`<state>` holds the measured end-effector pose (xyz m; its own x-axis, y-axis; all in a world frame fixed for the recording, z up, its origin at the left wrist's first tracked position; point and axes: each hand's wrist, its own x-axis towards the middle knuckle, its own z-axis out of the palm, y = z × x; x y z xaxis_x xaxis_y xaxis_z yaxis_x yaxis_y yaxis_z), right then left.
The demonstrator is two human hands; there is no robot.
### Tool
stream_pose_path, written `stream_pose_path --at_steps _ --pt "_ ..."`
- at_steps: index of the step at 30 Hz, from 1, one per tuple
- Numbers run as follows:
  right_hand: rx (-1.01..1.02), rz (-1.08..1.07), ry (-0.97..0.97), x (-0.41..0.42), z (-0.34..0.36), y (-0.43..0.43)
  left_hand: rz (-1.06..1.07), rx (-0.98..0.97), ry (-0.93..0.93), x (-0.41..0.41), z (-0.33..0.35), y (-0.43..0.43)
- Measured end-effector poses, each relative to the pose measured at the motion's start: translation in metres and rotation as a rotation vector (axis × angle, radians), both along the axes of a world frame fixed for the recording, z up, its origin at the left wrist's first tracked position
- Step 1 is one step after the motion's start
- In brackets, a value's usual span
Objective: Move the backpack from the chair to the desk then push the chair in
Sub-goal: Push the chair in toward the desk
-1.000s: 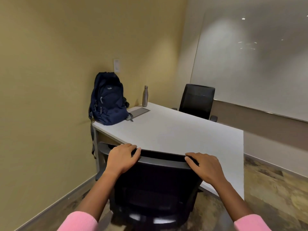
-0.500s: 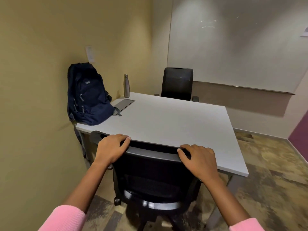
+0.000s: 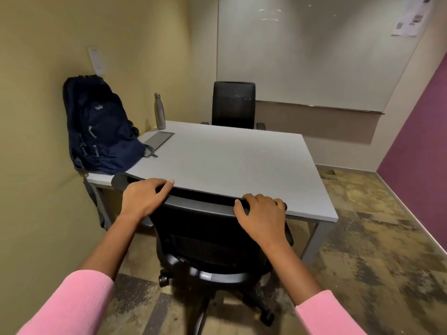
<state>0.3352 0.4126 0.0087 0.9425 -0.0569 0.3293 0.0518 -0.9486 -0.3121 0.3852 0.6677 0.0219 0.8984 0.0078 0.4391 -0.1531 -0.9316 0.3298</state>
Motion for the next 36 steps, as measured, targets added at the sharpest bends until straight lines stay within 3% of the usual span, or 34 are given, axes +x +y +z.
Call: stream_pose_path --at_steps 14,26,36 --pt "-0.012 -0.127 -0.132 0.036 0.003 0.038 -0.040 0.013 -0.053 0.051 0.003 0.030" --pt "-0.030 -0.136 -0.021 0.105 0.010 0.020 -0.089 0.025 -0.102 0.108 -0.005 0.022" --pt "-0.047 -0.133 -0.068 0.144 0.012 0.028 -0.107 0.059 -0.079 0.147 -0.004 0.031"
